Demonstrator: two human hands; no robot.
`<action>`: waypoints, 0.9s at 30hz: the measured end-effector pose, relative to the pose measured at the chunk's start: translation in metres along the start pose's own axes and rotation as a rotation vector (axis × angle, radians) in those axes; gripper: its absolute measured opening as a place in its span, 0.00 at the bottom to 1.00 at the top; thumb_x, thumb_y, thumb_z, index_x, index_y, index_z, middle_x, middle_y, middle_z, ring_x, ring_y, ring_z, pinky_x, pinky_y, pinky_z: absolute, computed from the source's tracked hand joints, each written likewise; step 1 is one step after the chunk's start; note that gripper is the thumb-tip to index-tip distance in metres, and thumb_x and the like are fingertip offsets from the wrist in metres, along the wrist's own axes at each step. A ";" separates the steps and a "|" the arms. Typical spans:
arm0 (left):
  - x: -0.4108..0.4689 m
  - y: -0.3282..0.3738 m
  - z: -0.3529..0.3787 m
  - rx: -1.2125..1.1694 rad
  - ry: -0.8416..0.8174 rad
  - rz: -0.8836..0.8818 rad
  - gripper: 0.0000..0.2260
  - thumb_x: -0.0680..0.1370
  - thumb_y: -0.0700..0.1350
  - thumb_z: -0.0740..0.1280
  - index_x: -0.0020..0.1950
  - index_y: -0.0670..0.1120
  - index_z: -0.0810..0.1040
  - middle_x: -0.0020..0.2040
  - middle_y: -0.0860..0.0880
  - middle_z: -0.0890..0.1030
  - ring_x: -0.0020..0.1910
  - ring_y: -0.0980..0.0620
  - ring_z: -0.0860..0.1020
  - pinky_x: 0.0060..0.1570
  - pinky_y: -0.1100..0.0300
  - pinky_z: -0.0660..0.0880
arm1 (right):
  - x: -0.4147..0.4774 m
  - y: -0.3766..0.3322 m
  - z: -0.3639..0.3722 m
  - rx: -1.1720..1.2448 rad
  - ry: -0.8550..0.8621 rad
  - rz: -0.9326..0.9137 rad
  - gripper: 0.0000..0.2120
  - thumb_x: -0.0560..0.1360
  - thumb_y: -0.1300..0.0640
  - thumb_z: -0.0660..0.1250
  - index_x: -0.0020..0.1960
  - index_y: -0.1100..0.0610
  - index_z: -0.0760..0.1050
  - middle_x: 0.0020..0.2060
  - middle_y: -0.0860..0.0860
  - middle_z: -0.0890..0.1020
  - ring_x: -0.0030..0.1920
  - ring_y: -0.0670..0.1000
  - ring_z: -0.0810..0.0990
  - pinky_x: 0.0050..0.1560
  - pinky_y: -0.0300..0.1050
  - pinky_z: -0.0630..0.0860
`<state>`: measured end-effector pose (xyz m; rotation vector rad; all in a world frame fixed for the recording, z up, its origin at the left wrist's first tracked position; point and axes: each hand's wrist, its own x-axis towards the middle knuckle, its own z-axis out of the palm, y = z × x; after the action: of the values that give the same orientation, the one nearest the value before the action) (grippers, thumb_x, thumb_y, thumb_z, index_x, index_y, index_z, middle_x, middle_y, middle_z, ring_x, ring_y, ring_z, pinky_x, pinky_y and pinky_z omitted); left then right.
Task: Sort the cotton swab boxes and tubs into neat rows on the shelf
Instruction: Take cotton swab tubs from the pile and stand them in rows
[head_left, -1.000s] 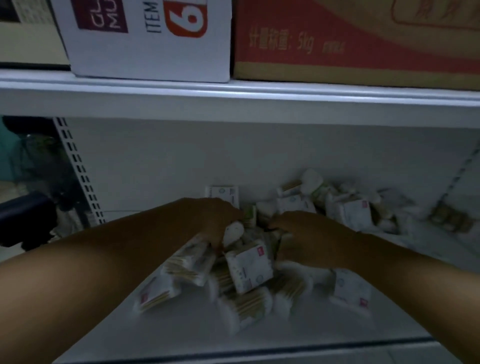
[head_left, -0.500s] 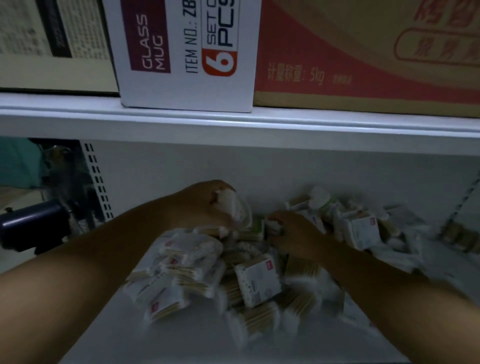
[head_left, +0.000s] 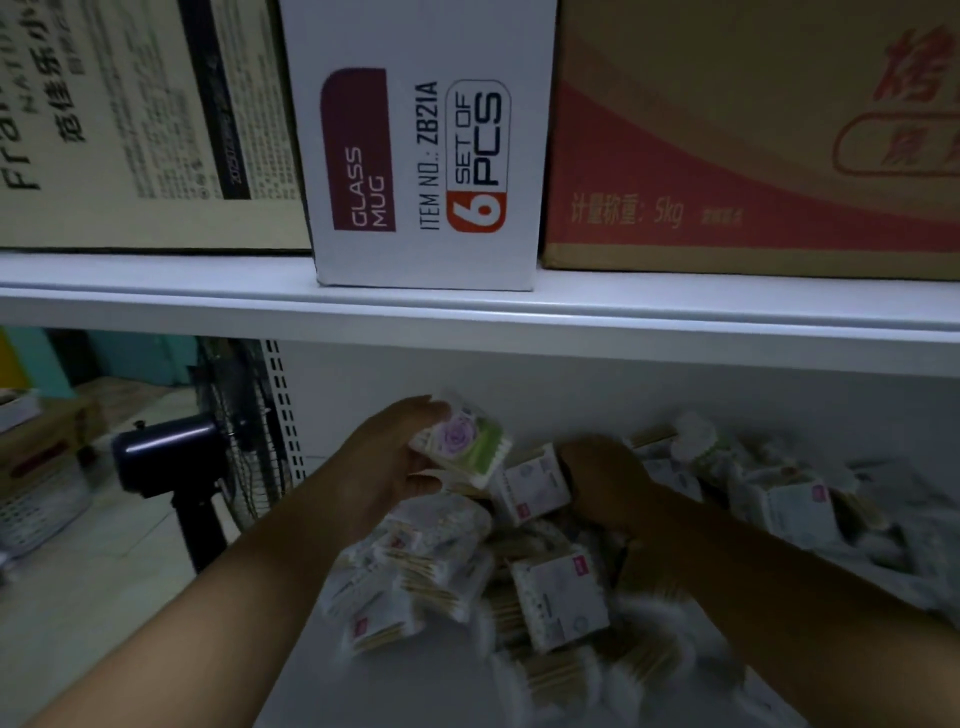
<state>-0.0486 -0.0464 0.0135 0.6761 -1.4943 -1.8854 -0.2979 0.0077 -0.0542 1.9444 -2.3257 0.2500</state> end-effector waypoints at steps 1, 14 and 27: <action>-0.001 -0.001 0.000 0.003 0.006 0.000 0.14 0.63 0.48 0.72 0.47 0.49 0.78 0.41 0.47 0.82 0.35 0.52 0.80 0.37 0.59 0.73 | 0.001 0.001 0.000 -0.030 0.006 -0.009 0.23 0.68 0.44 0.72 0.60 0.52 0.77 0.59 0.53 0.79 0.60 0.55 0.76 0.59 0.46 0.71; 0.000 -0.014 0.018 -0.392 0.166 0.091 0.22 0.66 0.51 0.70 0.58 0.44 0.76 0.51 0.43 0.82 0.43 0.48 0.83 0.35 0.57 0.79 | -0.010 0.005 -0.035 -0.053 0.106 -0.010 0.29 0.70 0.52 0.71 0.68 0.57 0.68 0.65 0.56 0.72 0.63 0.57 0.73 0.61 0.47 0.68; -0.013 -0.041 0.123 -0.469 -0.106 -0.058 0.30 0.63 0.57 0.69 0.64 0.50 0.75 0.56 0.48 0.82 0.51 0.46 0.82 0.43 0.48 0.81 | -0.137 -0.020 -0.075 1.476 0.738 0.479 0.17 0.69 0.67 0.72 0.53 0.54 0.71 0.46 0.51 0.82 0.41 0.45 0.83 0.42 0.41 0.81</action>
<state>-0.1354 0.0499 0.0013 0.4067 -1.0375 -2.2368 -0.2556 0.1505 -0.0037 0.9123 -1.9656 2.6793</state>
